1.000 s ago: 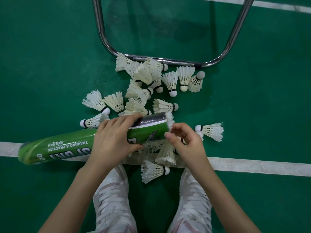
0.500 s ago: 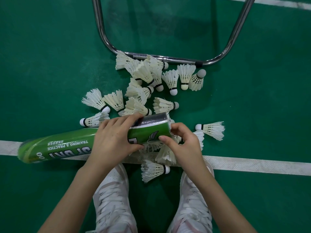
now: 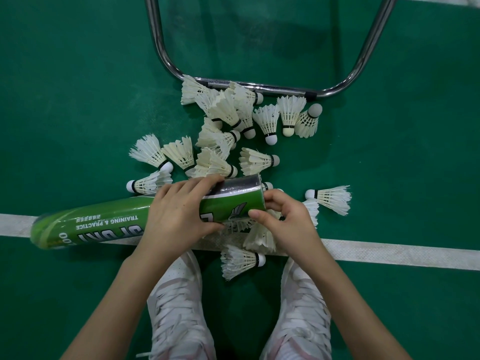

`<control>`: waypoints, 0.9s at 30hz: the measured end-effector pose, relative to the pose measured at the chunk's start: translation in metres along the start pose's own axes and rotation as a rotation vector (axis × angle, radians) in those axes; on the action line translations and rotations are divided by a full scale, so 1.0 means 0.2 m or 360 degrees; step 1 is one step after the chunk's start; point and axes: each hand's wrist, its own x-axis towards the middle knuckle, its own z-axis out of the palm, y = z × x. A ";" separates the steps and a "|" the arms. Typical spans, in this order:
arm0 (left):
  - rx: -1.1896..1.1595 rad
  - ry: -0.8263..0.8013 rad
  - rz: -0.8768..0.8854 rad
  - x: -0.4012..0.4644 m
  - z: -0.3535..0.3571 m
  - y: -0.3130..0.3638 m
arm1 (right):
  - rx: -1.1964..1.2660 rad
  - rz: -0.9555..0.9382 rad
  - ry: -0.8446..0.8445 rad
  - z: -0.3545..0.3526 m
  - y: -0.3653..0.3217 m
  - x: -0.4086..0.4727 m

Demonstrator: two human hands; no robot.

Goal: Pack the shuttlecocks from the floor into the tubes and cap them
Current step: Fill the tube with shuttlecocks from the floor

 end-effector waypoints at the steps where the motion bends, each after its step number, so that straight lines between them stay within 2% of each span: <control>1: -0.0001 -0.0008 -0.0005 0.00 0.00 0.00 | -0.0007 -0.0001 -0.0020 0.00 0.00 0.00; 9: 0.0011 0.0006 -0.0004 0.00 0.00 0.00 | -0.0007 -0.0007 -0.0213 -0.01 -0.02 0.03; 22: 0.0031 0.0044 0.0028 0.00 0.00 0.00 | -0.0074 0.0019 -0.0355 -0.03 -0.03 0.04; 27: 0.0013 0.0026 0.0014 0.00 0.00 0.00 | -0.0138 -0.0027 -0.0309 -0.03 -0.02 0.03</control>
